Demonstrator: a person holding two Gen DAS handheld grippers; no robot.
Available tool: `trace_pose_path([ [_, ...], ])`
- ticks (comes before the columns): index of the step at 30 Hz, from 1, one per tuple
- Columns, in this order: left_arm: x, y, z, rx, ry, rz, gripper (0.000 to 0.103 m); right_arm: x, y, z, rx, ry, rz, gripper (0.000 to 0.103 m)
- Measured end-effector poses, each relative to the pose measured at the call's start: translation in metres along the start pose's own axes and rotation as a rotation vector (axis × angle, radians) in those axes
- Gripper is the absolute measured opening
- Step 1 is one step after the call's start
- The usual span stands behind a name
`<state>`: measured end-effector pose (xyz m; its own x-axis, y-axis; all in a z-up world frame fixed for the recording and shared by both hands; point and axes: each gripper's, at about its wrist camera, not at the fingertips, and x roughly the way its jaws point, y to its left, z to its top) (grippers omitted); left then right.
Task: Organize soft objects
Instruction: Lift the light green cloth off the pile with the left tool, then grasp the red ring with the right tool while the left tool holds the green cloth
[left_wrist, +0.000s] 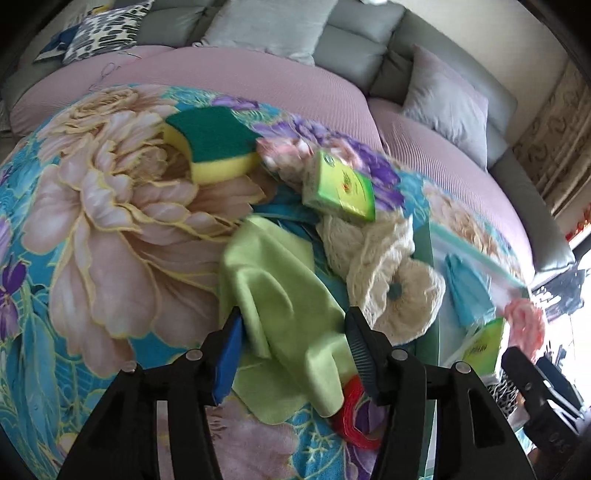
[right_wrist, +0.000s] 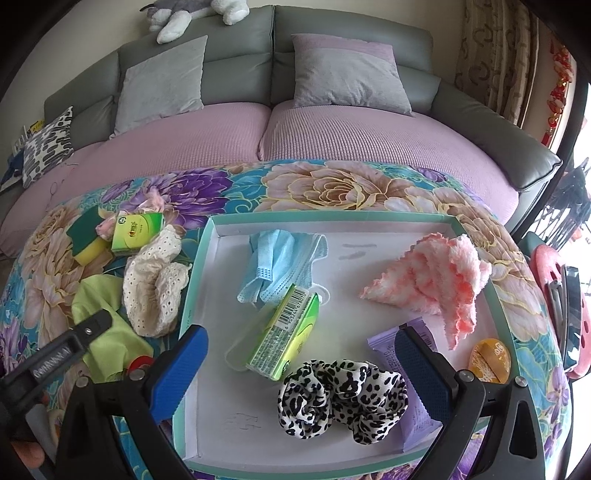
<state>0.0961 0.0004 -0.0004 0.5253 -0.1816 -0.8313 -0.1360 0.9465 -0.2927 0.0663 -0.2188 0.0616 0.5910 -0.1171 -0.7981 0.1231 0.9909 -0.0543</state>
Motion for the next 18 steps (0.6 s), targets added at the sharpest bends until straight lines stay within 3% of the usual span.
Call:
trace_pose_path([
  [7, 0.006, -0.005, -0.004, 0.045, 0.004, 0.047, 0.055, 0.0, 0.003, -0.001, -0.018, 0.001, -0.004, 0.102],
  [9, 0.005, -0.005, -0.005, 0.051, 0.001, 0.048, 0.036, 0.0, 0.004, 0.0, -0.022, -0.001, -0.002, 0.102],
  [11, 0.006, -0.004, -0.006, 0.052, 0.006, 0.045, 0.027, -0.001, 0.006, 0.0, -0.027, -0.003, -0.001, 0.101],
  [15, 0.005, -0.003, -0.006, 0.05, 0.005, 0.025, 0.015, -0.001, 0.01, 0.0, -0.041, -0.003, 0.003, 0.1],
  [18, 0.002, -0.001, -0.005, 0.034, -0.003, 0.002, 0.011, -0.002, 0.013, -0.001, -0.05, -0.003, 0.02, 0.1],
])
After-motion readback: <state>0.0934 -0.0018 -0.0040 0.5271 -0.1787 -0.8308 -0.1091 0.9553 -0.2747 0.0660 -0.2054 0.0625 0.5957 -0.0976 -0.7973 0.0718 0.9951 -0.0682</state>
